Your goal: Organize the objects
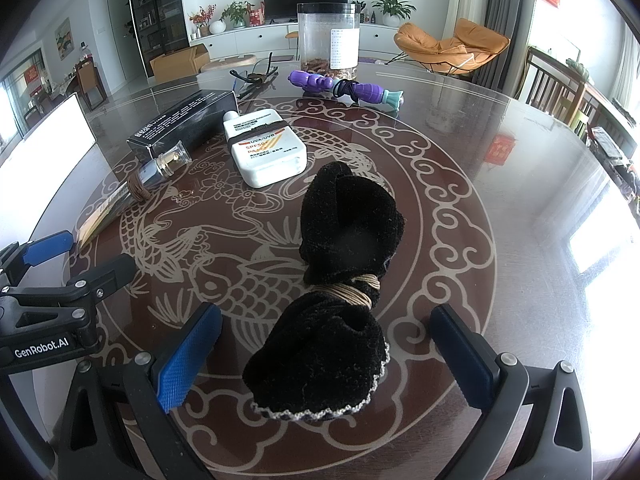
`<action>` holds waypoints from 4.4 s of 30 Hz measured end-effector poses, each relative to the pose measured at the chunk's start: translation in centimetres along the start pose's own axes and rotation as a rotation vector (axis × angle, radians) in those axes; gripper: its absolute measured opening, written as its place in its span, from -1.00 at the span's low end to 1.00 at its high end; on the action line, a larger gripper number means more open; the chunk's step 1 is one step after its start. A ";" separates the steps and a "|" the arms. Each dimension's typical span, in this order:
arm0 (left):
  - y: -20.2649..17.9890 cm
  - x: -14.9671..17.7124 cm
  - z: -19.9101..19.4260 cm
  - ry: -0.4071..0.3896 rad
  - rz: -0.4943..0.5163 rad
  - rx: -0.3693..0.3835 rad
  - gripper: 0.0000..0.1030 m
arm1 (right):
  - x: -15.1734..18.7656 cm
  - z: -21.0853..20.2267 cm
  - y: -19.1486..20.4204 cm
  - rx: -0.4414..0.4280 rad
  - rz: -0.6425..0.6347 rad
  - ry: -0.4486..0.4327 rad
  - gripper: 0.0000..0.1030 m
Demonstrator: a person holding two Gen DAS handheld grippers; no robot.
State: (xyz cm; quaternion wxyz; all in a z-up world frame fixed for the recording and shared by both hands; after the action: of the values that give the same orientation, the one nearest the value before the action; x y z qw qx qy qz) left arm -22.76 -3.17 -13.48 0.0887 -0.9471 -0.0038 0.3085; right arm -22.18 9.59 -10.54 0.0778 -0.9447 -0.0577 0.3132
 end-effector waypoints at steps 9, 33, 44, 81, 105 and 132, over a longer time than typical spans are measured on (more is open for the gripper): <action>0.0 0.0 0.0 0.000 0.000 0.000 1.00 | 0.0 0.0 0.0 0.000 0.000 0.000 1.00; 0.1 0.0 0.1 -0.003 -0.015 -0.009 1.00 | 0.8 -0.7 -0.8 -0.132 -0.068 0.182 1.00; -1.5 4.2 -3.3 0.210 0.191 0.140 1.00 | -1.1 2.8 -1.4 -0.032 -0.113 0.297 1.00; -4.9 0.4 1.2 0.366 0.388 0.233 1.00 | 0.2 -5.1 -2.0 -0.189 -0.111 0.221 0.48; -5.0 0.7 -3.9 0.134 0.409 0.368 -0.50 | -0.5 -5.7 -3.2 -0.261 -0.035 0.273 0.48; -3.9 3.9 -5.7 0.064 0.331 0.386 -0.51 | 1.2 -2.9 -0.3 -0.150 -0.179 0.306 -0.51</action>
State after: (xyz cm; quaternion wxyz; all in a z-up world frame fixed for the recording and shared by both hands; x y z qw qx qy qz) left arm -16.09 -0.04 -10.58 0.2161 -0.9097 0.2131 0.2836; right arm -19.54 9.76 -8.89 0.0424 -0.9756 -0.1520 0.1524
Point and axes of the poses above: each gripper's, at about its wrist camera, not at the fingertips, and z roughly the way its jaws point, y to its left, x to its underside, the point moved 9 cm from there along z, roughly the way its jaws point, and after that the axes turned 12 degrees about x, right-handed, at the moved point
